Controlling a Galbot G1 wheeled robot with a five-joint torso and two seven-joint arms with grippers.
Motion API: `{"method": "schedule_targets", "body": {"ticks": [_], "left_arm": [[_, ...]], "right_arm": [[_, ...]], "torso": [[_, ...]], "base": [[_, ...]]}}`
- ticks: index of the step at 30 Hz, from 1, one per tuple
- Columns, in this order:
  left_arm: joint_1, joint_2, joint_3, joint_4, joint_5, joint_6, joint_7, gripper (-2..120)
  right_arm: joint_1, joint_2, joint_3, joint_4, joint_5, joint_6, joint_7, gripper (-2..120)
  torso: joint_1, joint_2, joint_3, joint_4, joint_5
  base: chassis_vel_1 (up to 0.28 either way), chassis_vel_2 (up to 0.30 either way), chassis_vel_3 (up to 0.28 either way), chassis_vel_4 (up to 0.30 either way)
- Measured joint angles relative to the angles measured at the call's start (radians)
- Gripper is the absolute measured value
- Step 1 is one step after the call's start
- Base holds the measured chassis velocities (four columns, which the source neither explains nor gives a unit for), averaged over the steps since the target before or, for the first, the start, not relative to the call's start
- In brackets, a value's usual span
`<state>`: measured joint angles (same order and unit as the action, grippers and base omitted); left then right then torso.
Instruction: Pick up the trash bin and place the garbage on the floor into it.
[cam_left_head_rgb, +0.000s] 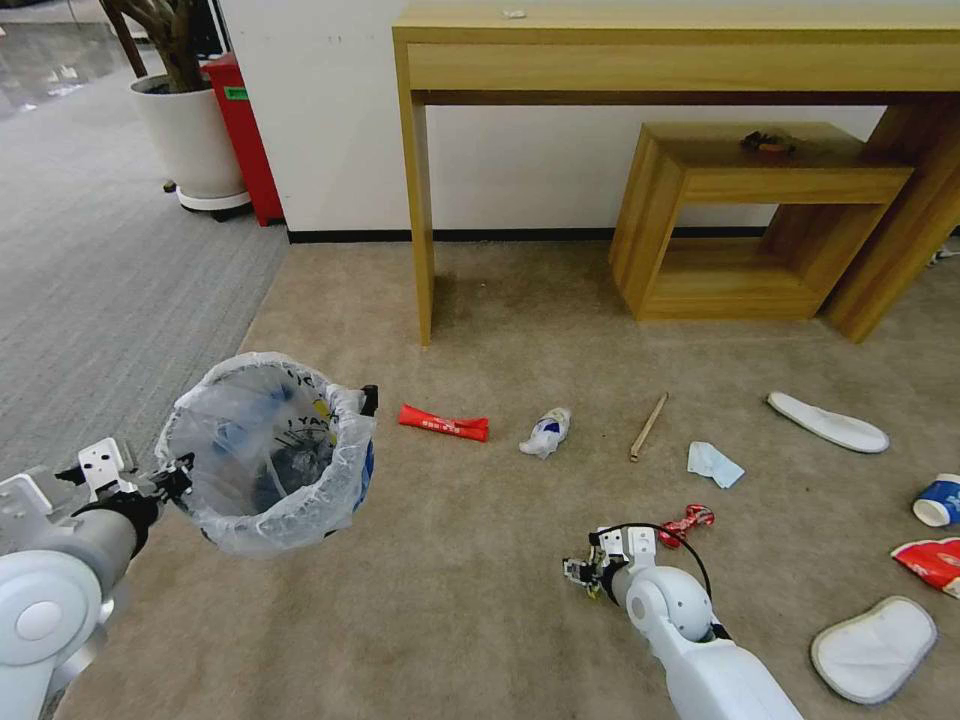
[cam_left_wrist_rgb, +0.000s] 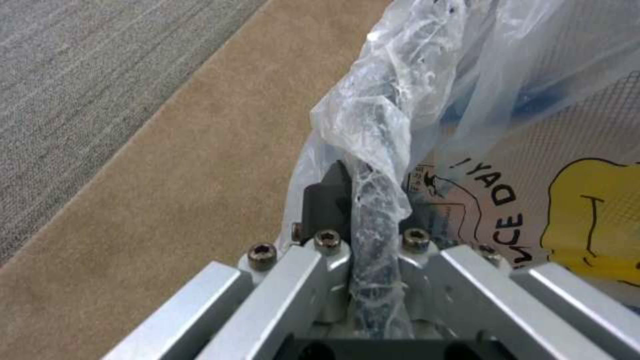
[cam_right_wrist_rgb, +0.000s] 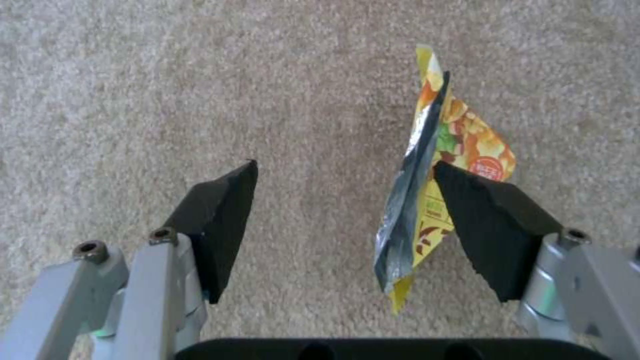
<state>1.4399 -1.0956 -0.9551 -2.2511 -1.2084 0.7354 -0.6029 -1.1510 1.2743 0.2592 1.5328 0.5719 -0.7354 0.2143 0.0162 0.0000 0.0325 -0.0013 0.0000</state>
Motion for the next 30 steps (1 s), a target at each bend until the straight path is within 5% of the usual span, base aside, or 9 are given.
{"method": "schedule_targets", "body": {"ticks": [20,30], "left_arm": [[0.003,0.001,0.000,-0.001,0.002,0.000,0.002,0],[0.003,0.003,0.000,-0.002,0.002,0.000,0.002,0]], "right_arm": [[0.019,0.004,0.008,-0.048,-0.032,0.019,0.000,78],[0.031,0.005,0.006,-0.071,-0.043,0.030,-0.005,49]], "torso": [[0.000,0.000,0.000,0.0000,0.0000],[0.000,0.000,0.000,-0.0001,0.0000]], "base": [[0.000,0.000,0.000,0.000],[0.000,0.000,0.000,0.000]]}}
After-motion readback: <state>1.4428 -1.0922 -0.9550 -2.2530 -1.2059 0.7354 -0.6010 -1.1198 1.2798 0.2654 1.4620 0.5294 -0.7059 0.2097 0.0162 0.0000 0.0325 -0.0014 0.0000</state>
